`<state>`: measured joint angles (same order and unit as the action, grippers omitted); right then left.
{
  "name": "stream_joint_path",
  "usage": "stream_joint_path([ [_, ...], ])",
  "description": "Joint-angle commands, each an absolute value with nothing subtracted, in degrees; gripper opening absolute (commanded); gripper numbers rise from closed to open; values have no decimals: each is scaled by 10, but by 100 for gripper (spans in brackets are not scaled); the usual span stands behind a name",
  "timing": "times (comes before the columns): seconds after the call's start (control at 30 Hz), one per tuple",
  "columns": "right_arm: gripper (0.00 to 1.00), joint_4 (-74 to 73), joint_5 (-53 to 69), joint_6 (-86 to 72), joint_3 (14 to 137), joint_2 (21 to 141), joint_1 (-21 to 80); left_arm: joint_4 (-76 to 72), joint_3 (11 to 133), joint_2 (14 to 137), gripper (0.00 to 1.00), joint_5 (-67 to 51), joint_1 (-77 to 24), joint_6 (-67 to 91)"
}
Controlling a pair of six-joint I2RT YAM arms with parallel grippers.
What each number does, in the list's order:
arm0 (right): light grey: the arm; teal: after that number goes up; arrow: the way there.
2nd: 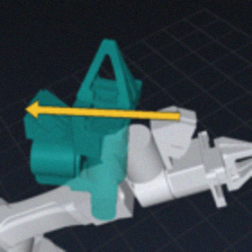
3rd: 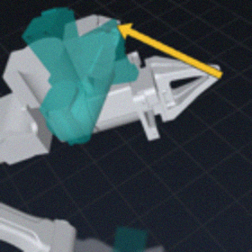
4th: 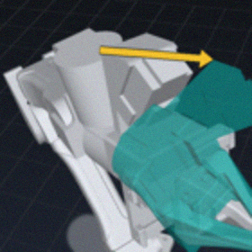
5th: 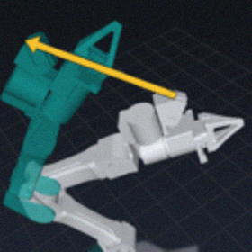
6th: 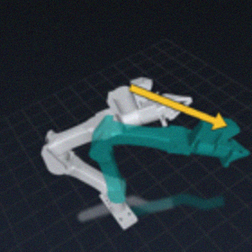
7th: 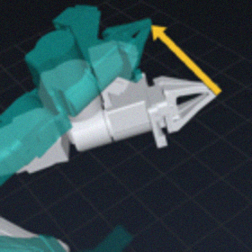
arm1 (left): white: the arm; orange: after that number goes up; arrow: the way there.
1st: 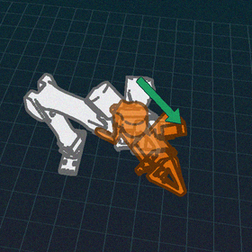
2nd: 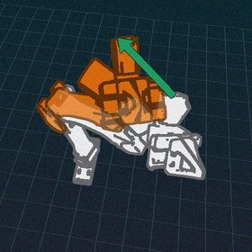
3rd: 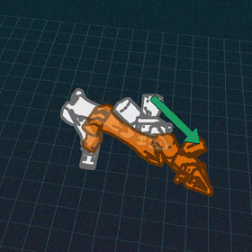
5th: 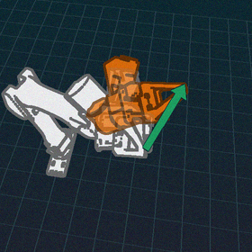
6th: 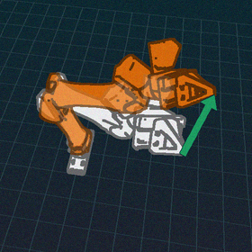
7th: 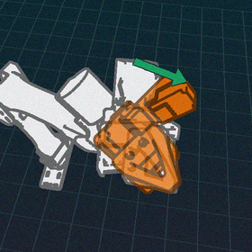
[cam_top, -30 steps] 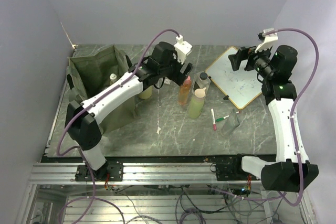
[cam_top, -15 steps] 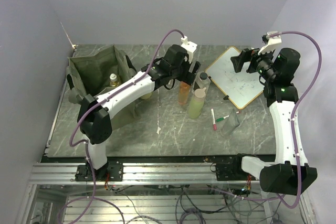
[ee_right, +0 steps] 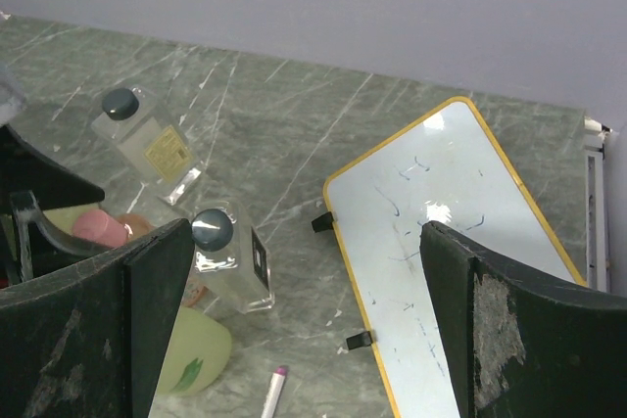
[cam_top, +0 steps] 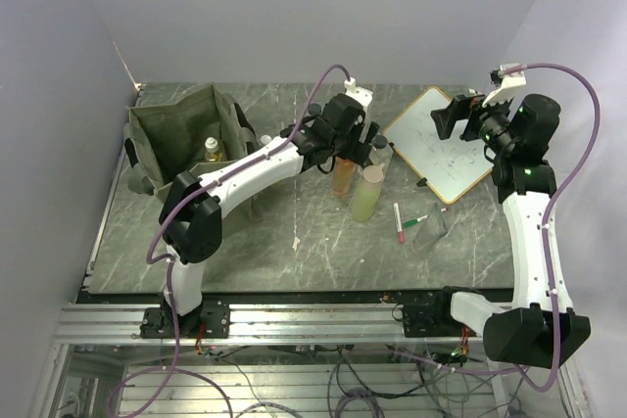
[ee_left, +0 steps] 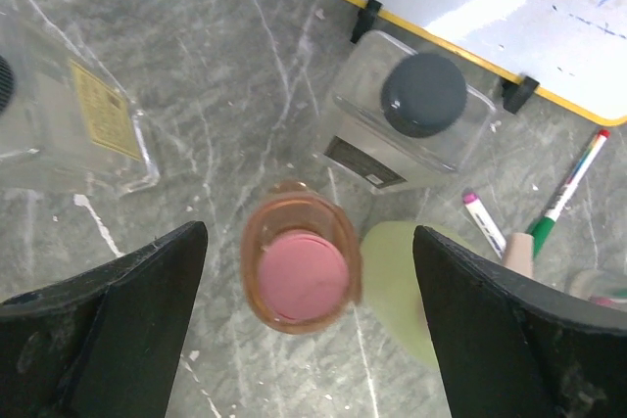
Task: Place the personal care products into the canvas bag
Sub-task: Pick up the care product from the center of the board.
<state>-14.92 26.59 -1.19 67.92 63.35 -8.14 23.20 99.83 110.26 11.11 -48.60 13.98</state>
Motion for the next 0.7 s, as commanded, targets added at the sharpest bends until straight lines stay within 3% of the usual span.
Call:
stream_joint_path([
  [0.0, 100, -153, 265, -3, 685, 623, -86, 238, 994, 1106, 95, 136, -512, 170],
  [0.17, 100, -153, 269, -12, 665, 604, -92, 240, 985, 1112, 89, 158, -516, 176],
  [0.5, 100, -159, 275, -13, 675, 606, -98, 227, 974, 1122, 87, 174, -517, 175],
  [0.67, 100, -154, 278, -17, 670, 604, -98, 216, 968, 1125, 80, 174, -515, 169],
])
